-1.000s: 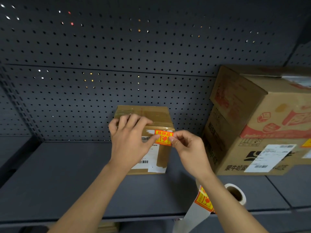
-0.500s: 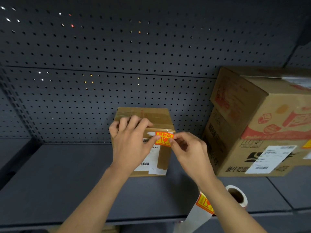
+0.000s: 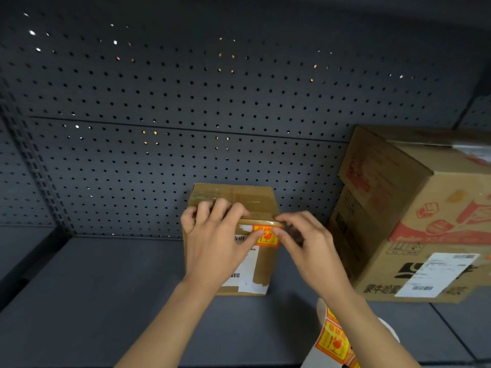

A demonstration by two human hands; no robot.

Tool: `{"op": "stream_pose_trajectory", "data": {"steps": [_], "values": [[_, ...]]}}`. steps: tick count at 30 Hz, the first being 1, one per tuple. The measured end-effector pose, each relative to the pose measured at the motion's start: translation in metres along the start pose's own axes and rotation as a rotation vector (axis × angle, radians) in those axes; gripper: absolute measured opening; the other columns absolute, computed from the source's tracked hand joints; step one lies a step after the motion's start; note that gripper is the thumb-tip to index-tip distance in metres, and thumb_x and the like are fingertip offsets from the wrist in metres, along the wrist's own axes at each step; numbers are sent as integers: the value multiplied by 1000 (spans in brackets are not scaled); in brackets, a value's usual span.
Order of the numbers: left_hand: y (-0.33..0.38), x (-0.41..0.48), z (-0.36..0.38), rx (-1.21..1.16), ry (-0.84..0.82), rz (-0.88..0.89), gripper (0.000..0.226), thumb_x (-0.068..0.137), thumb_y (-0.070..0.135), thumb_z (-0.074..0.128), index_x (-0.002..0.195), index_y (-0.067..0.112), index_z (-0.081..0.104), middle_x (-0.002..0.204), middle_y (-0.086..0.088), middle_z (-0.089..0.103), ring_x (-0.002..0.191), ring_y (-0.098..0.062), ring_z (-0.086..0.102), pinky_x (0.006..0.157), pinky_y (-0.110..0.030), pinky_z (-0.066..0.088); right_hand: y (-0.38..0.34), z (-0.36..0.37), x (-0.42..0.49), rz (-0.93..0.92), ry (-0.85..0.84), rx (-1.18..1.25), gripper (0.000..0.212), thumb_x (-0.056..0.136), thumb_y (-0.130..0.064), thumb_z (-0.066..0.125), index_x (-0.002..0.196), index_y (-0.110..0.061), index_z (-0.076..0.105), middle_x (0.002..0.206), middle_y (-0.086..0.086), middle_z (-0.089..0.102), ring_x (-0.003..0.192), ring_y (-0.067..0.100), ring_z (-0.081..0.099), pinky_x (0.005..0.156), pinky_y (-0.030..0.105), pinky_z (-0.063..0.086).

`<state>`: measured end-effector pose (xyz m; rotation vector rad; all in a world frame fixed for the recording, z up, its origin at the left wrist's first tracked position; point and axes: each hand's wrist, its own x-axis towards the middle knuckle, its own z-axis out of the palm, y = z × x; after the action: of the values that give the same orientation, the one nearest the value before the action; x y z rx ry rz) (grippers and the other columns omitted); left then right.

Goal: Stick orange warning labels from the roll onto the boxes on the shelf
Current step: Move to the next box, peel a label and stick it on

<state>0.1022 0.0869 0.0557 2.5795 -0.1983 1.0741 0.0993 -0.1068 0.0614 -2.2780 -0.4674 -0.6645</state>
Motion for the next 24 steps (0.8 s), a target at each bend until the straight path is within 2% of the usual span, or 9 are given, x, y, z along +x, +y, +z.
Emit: {"op": "stream_pose_trajectory", "data": {"steps": [4,7,16,24], "values": [[-2,-1,0,-12,-4,22,46,80,74,51,97,33,65,97,12,58,98,-21,54,92,-43,29,5,3,1,-12,17,64,23,90,-32,65,107,-17,71,101,-8,61,87,4,63,74,23,56],[-4,-2,0,-31,10,42,43,85,71,49,98,33,65,98,13,59,97,-20,54,92,-42,28,10,2,0,-5,-3,147,23,88,-27,69,108,-16,73,102,-8,63,92,7,64,78,27,56],[-4,-3,0,-46,31,50,39,91,66,46,97,33,67,98,14,61,96,-21,54,91,-40,26,11,2,-1,27,-2,190,20,89,-26,70,105,-15,74,100,-10,64,92,6,64,75,18,52],[-2,-4,-3,-52,14,40,39,91,66,46,98,34,68,100,14,60,98,-19,54,92,-41,27,9,6,-3,21,24,168,17,91,-26,69,104,-16,73,99,-10,63,88,6,64,72,19,53]]}}
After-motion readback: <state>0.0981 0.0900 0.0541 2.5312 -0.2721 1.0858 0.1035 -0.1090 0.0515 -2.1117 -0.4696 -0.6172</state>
